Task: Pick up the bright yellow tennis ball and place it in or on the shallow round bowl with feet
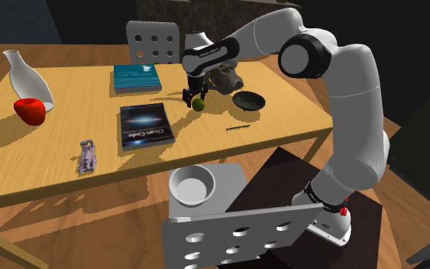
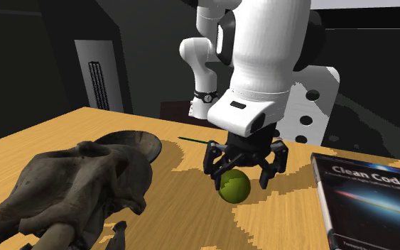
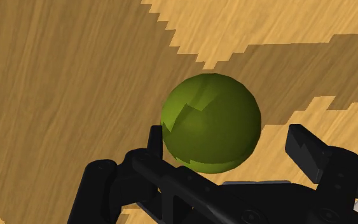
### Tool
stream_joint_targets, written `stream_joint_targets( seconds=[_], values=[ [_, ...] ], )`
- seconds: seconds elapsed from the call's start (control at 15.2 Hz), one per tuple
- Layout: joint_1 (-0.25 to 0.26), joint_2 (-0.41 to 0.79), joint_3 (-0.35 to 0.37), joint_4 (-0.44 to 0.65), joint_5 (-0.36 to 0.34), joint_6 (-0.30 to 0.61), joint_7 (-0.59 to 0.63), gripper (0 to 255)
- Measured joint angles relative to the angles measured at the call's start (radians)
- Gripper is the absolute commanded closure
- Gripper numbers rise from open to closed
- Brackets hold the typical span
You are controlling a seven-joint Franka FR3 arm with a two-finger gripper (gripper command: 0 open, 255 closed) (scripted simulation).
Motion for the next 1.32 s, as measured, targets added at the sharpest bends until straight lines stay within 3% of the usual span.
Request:
stream_joint_targets(
  seconds=[0.66,1.32],
  values=[
    [0.000,-0.002,0.000,-0.002,0.000,0.001,-0.001,255],
    [0.001,-0.049,0.001,0.039,0.001,-0.091,-0.003,255]
  ],
)
